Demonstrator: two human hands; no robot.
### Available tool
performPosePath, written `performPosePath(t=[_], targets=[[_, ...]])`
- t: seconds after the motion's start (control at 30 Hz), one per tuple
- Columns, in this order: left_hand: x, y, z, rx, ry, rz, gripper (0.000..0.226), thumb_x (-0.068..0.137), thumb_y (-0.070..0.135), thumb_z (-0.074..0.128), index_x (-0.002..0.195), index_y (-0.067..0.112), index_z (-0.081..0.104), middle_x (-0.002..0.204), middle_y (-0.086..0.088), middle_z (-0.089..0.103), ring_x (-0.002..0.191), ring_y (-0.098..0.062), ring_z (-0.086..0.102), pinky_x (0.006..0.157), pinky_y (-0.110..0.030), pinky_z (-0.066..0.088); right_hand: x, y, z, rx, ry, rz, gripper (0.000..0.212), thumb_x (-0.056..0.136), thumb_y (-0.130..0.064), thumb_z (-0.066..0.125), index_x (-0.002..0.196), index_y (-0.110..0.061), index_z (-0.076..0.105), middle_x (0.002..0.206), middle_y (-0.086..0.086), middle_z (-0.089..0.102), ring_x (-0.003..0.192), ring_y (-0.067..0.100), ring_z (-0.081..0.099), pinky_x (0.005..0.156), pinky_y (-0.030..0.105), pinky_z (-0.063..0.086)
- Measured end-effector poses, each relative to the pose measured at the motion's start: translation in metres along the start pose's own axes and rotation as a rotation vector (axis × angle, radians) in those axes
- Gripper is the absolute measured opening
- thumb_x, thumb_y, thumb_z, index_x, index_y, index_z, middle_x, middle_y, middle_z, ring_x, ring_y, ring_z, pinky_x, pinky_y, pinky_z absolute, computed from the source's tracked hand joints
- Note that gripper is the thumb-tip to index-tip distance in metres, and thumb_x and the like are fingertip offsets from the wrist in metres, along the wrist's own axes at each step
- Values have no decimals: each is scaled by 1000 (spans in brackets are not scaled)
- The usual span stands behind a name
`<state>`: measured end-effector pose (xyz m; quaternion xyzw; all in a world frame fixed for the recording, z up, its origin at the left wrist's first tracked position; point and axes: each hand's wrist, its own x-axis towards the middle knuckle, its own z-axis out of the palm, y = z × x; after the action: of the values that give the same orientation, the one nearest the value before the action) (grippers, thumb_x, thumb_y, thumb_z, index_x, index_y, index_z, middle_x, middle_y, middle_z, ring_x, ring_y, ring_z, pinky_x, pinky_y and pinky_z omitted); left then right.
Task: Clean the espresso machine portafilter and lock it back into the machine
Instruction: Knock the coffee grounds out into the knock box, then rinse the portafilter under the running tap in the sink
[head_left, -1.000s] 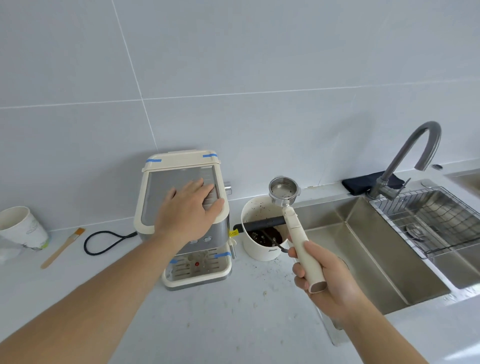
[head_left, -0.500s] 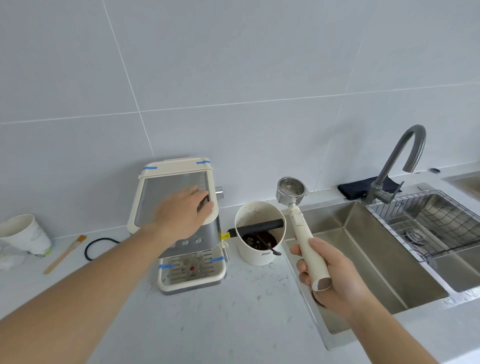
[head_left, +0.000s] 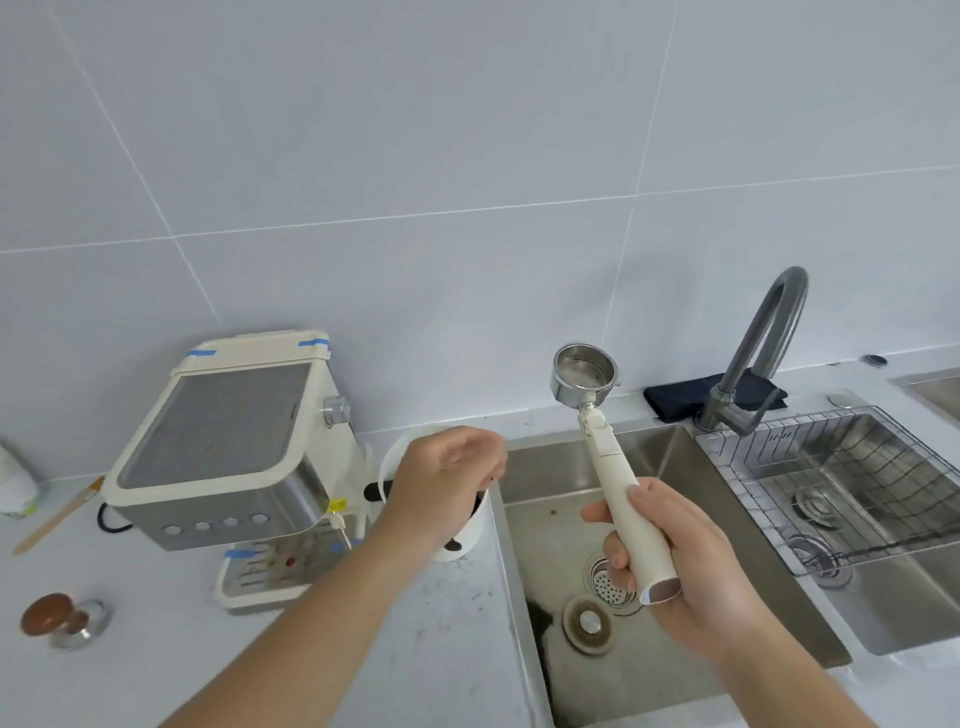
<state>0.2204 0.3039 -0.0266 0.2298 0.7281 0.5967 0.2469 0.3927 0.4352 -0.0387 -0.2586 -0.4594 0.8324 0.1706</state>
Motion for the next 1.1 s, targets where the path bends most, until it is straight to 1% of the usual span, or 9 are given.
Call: performPosePath(t=[0.1, 0.27, 0.4, 0.57, 0.7, 0.8, 0.93, 1.0, 1.1], targets=[[6, 4, 53, -237, -5, -172, 18, 92, 20, 60, 90, 8, 73, 86, -9, 74, 80, -19, 72, 82, -34, 57, 5, -11, -25, 13, -13, -6, 24, 79, -20, 59, 97, -5, 55, 87, 17, 70, 49, 21, 53, 40, 27, 41], [16, 0, 123, -392, 30, -284, 18, 93, 24, 60, 92, 10, 71, 86, -8, 74, 82, -20, 71, 82, -37, 55, 10, -18, -66, 21, 30, -4, 30, 78, -18, 62, 101, 1, 59, 88, 16, 68, 56, 26, 62, 40, 29, 49], [21, -7, 164, -387, -3, -318, 18, 91, 25, 64, 99, 13, 74, 93, -6, 77, 88, -20, 72, 76, -33, 55, 13, -19, -99, 34, 45, 11, 32, 78, -16, 65, 102, 5, 64, 91, 19, 67, 68, 30, 66, 47, 33, 54], [21, -5, 197, -439, -119, -349, 19, 92, 21, 61, 84, 13, 76, 86, -8, 73, 81, -22, 68, 76, -36, 52, 13, -20, -130, -6, 54, 24, 30, 77, -15, 68, 102, 1, 72, 91, 20, 72, 74, 28, 69, 57, 34, 58], [27, -6, 213, -430, -125, -364, 13, 89, 21, 66, 86, 10, 73, 78, -8, 69, 72, -19, 65, 68, -30, 52, 15, -18, -147, -26, 74, 16, 28, 79, -12, 69, 103, 1, 72, 91, 20, 73, 75, 28, 72, 59, 35, 58], [31, -8, 221, -425, -111, -356, 8, 88, 17, 68, 85, 10, 72, 74, -6, 67, 70, -18, 64, 67, -28, 53, 18, -15, -155, -11, 100, 22, 19, 86, -2, 65, 103, 5, 68, 86, 22, 72, 71, 27, 72, 57, 34, 58], [37, -10, 234, -391, -102, -354, 11, 87, 15, 69, 77, 13, 74, 72, -4, 65, 71, -19, 62, 68, -29, 53, 25, -13, -168, -2, 109, 40, 13, 88, 1, 64, 101, 6, 63, 84, 22, 72, 71, 31, 71, 60, 38, 58], [40, -12, 240, -369, -90, -358, 11, 86, 15, 70, 76, 14, 75, 73, -4, 65, 72, -19, 62, 69, -29, 53, 29, -11, -175, -5, 93, 57, 16, 88, -1, 68, 102, 5, 63, 84, 22, 71, 72, 30, 70, 62, 38, 58], [46, -15, 248, -353, -88, -360, 9, 86, 16, 70, 81, 12, 75, 75, -5, 65, 72, -17, 61, 70, -28, 53, 36, -14, -188, -65, 43, 87, 34, 78, -16, 74, 107, 0, 66, 90, 21, 74, 76, 25, 68, 67, 35, 54]])
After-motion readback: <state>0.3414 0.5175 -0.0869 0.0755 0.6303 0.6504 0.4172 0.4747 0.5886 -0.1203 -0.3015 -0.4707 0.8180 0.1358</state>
